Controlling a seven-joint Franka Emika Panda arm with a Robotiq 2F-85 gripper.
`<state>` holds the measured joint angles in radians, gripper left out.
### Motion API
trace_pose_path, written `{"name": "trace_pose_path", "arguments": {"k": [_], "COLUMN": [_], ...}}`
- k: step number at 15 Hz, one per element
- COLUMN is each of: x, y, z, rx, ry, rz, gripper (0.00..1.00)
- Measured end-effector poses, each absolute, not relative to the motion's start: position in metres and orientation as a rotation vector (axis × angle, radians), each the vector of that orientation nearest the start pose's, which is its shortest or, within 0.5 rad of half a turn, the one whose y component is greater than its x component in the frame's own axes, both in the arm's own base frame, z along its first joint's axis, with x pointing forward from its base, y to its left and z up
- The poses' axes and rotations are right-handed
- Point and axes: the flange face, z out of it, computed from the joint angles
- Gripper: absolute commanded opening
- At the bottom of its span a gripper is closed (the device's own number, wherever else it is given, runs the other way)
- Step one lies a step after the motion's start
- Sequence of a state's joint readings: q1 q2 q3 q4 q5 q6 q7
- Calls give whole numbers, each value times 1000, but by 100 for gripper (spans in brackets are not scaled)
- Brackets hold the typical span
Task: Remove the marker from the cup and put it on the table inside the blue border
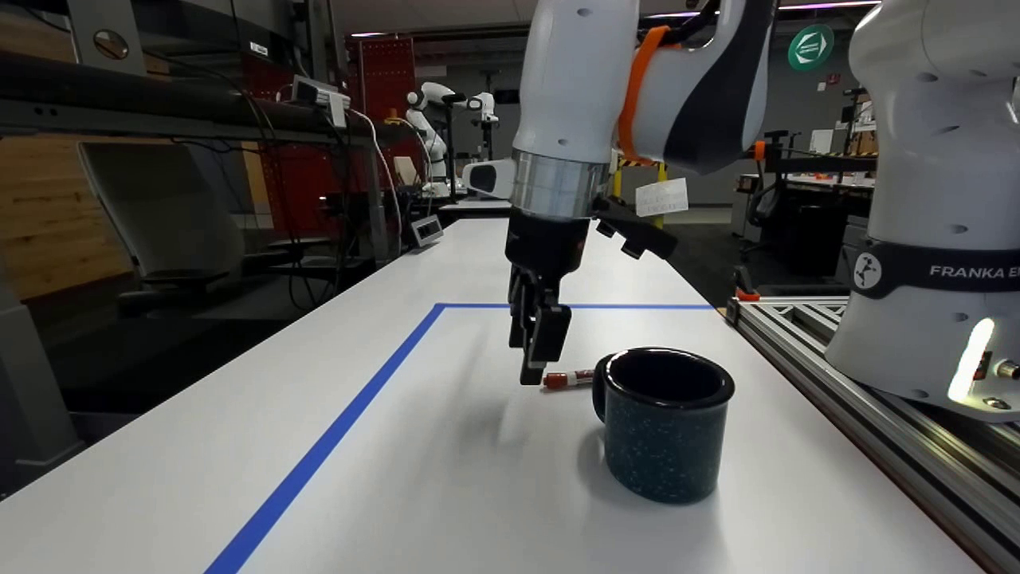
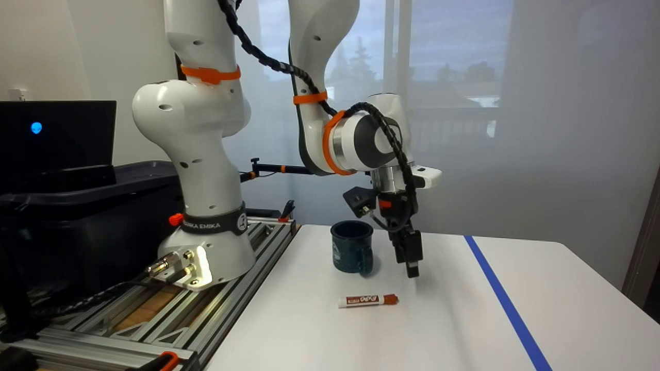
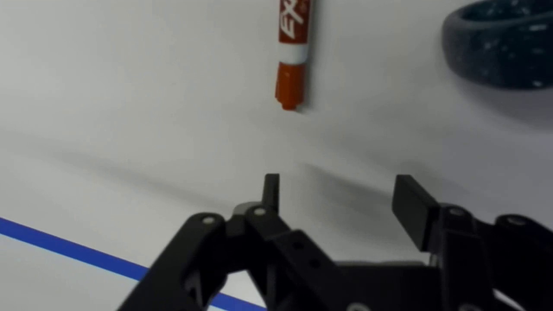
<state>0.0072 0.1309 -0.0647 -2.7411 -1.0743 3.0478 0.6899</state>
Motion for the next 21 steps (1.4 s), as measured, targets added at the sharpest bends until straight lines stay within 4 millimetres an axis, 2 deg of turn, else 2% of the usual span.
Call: {"name": "trace_pose_path", "arguments": {"k": [2,4,9,11,16,21], "x": [375,374,354,349,358,362], "y": [49,51,71,82,96,98], "z": [192,190,144,136,148,156], "rx": [-3173,-3138,-3101,-3095,-3101,-3113], "ry": [-485,-394,-136,-42,184,233], "rz": [-393,-402,-170,-81,70,99], "gripper": [100,100,100,100,100,100]}}
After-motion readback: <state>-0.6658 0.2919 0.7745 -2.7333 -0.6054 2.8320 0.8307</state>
